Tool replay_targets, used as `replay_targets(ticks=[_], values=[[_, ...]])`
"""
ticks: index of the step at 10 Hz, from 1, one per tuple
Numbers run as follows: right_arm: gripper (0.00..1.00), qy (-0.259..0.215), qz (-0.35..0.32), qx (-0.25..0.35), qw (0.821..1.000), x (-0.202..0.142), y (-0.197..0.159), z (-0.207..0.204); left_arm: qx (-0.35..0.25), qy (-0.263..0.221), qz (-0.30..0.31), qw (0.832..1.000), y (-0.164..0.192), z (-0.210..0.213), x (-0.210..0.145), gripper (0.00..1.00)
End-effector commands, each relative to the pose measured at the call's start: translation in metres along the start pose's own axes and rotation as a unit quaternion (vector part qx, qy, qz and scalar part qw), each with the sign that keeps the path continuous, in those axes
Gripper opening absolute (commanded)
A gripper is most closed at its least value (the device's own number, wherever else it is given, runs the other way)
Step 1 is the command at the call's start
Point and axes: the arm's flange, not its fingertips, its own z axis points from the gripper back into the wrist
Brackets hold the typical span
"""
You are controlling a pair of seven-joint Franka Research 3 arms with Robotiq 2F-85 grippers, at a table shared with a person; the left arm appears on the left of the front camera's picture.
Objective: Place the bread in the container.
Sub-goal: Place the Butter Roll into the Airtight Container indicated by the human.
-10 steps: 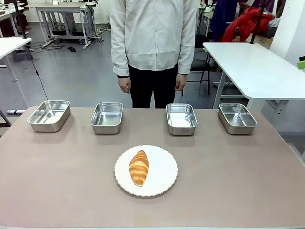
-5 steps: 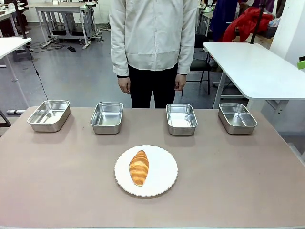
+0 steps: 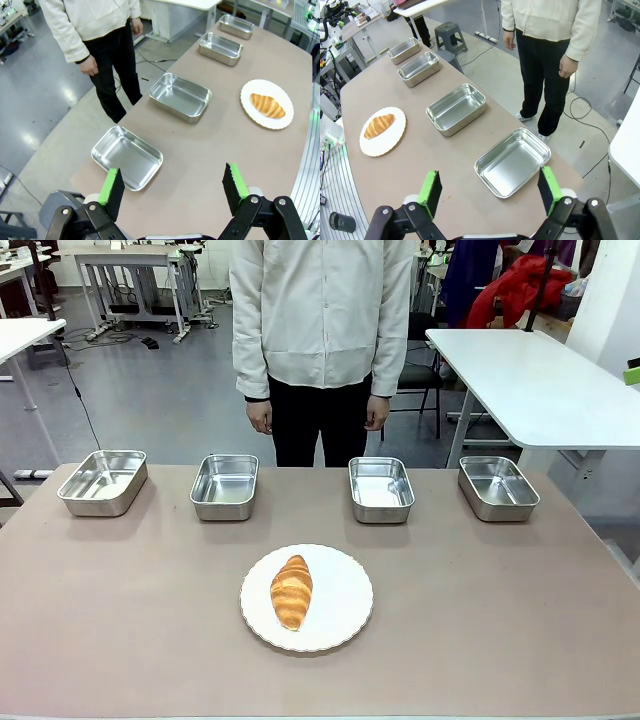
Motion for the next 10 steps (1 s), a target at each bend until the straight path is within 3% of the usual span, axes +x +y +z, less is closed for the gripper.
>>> replay_targets(ticks=[1, 10], values=[[1.00, -0.002, 0.001, -0.001, 1.000, 0.0010, 0.0003, 0.0002, -0.002, -0.002, -0.007, 1.000, -0.0009, 0.0011, 0.0000, 1.00], [1.00, -0.002, 0.001, -0.001, 1.000, 0.0010, 0.0003, 0.0002, -0.002, -0.002, -0.007, 1.000, -0.0009, 0.0011, 0.0000, 1.00]])
